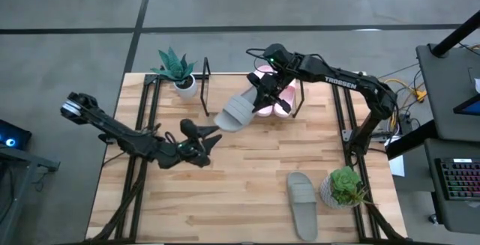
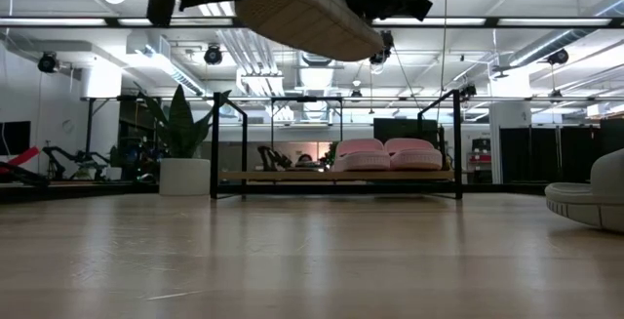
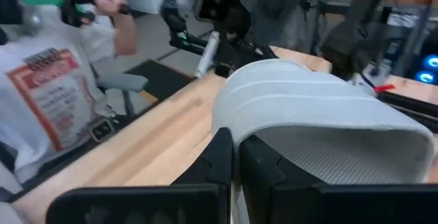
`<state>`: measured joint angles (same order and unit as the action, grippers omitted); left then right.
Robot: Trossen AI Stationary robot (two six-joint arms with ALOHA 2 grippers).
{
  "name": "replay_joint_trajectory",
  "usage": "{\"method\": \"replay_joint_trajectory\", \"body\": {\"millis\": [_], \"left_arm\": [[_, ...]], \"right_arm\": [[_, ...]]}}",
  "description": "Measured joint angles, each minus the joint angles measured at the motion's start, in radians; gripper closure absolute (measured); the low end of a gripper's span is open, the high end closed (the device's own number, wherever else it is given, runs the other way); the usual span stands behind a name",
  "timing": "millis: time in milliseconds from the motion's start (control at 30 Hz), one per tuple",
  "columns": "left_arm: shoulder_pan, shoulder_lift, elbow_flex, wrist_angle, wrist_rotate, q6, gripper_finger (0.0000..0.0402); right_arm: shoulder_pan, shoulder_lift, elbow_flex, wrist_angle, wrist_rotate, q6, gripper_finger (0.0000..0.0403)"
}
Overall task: Pick and place slides into the shelf
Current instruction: Put the top gray slide on the shelf
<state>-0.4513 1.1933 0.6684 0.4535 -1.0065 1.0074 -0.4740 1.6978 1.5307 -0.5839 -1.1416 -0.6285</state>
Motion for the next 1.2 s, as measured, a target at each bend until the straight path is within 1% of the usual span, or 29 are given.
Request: {"method": "replay_joint_trajectory", "body": {"millis": [100, 167, 367, 533, 667, 733, 833, 867, 1000, 1033, 1067, 1100, 1200], "left_arm": [[0.025, 0.016, 0.002, -0.002, -0.047, 0.046, 0.0223], [0.042, 0.022, 0.002, -0.001, -0.066, 0.048, 0.0223], [0.066, 0.025, 0.002, 0.002, -0.056, 0.048, 0.0223], [0.073, 0.020, 0.002, 0.009, -0.002, 0.047, 0.0237], [0.092, 0.024, 0.002, 0.010, 0.010, 0.047, 0.0274], [0.105, 0.030, 0.002, 0.009, 0.011, 0.048, 0.0306], [0.122, 0.031, 0.002, 0.005, 0.017, 0.049, 0.0370], [0.127, 0.031, 0.002, 0.006, 0.023, 0.048, 0.0380], [0.138, 0.031, 0.001, 0.029, 0.019, 0.054, 0.0381], [0.139, 0.030, 0.002, 0.028, 0.012, 0.054, 0.0381], [0.140, 0.030, 0.003, 0.028, -0.006, 0.054, 0.0381], [0.141, 0.030, 0.003, 0.028, -0.034, 0.054, 0.0381], [0.143, 0.030, 0.003, 0.030, -0.124, 0.051, 0.0381]], "right_arm": [[0.000, 0.000, 0.000, -0.002, -0.051, 0.006, 0.0394], [0.000, -0.001, 0.000, -0.001, -0.065, 0.014, 0.0394], [0.000, -0.001, 0.000, -0.002, -0.066, 0.018, 0.0394], [0.000, -0.001, 0.000, -0.002, -0.066, 0.017, 0.0394], [0.008, -0.001, 0.000, -0.002, -0.066, 0.017, 0.0394], [0.013, -0.001, 0.000, -0.002, -0.066, 0.011, 0.0394], [0.021, -0.001, 0.000, -0.002, -0.067, 0.009, 0.0394], [0.022, -0.001, 0.000, -0.002, -0.067, 0.007, 0.0394], [0.021, -0.004, 0.000, -0.002, -0.060, 0.022, 0.0389], [0.021, -0.009, 0.000, -0.002, -0.041, 0.034, 0.0386], [0.021, -0.019, 0.000, -0.002, 0.005, 0.057, 0.0381], [0.024, -0.030, 0.002, -0.003, 0.078, 0.083, 0.0376], [0.036, -0.075, 0.004, 0.005, 0.348, 0.124, 0.0359]]}}
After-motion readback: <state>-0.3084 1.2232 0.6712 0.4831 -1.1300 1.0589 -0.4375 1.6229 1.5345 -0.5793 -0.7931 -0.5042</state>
